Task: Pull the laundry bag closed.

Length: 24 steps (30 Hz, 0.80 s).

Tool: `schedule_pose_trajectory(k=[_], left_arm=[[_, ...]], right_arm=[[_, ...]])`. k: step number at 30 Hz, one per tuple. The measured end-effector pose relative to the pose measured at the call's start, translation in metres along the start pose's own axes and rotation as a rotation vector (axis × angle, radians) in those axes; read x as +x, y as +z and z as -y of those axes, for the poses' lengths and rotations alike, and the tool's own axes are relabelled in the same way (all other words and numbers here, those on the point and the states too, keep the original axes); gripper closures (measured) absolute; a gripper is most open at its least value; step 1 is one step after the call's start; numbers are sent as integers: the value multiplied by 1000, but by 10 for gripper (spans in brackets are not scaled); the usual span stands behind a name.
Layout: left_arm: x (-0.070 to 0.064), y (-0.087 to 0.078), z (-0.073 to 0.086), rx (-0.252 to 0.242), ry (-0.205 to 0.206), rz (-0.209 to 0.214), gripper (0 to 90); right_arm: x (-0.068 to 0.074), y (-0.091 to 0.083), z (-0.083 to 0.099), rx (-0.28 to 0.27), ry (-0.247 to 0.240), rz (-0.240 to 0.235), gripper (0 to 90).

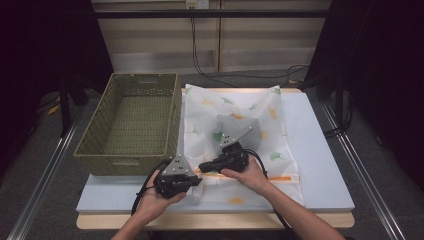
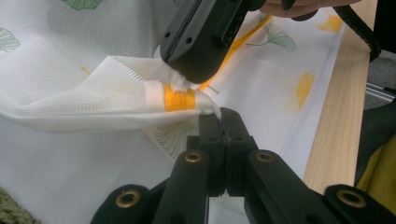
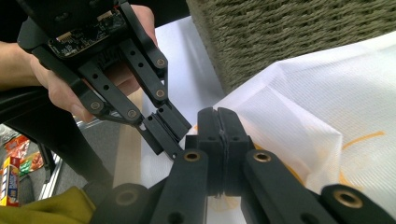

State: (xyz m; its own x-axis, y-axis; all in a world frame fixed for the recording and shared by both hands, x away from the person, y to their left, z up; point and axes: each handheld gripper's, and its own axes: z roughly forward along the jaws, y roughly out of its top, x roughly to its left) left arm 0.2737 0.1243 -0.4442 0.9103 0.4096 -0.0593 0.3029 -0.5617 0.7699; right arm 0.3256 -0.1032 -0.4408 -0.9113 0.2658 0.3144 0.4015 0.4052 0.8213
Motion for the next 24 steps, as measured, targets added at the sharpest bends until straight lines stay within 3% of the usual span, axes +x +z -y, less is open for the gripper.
schedule_pose_trajectory(k=[8,12,14,15,16,20,24], left_arm=[[1,0,1,-18,-17,5,885],[4,-3,4,-7,-39,-21,846],[7,-7,5,-2,-47,-29,811],[9,-11,6,-26,-84,-19,775],[9,-11,6,-26,-84,-19,712],[9,-17,4,-67,-104,-10,617],[13,-17,0,-68,-121,-10,544]], right_arm=[[-1,-1,0,6,17,9,900],[-2,-3,0,8,34,24,900],[-2,-4,0,6,50,24,900],[-2,-3,0,7,57,24,900],[-2,-3,0,7,57,24,900],[-1,-1,-4,8,64,21,900],[0,0,-7,4,53,24,900]])
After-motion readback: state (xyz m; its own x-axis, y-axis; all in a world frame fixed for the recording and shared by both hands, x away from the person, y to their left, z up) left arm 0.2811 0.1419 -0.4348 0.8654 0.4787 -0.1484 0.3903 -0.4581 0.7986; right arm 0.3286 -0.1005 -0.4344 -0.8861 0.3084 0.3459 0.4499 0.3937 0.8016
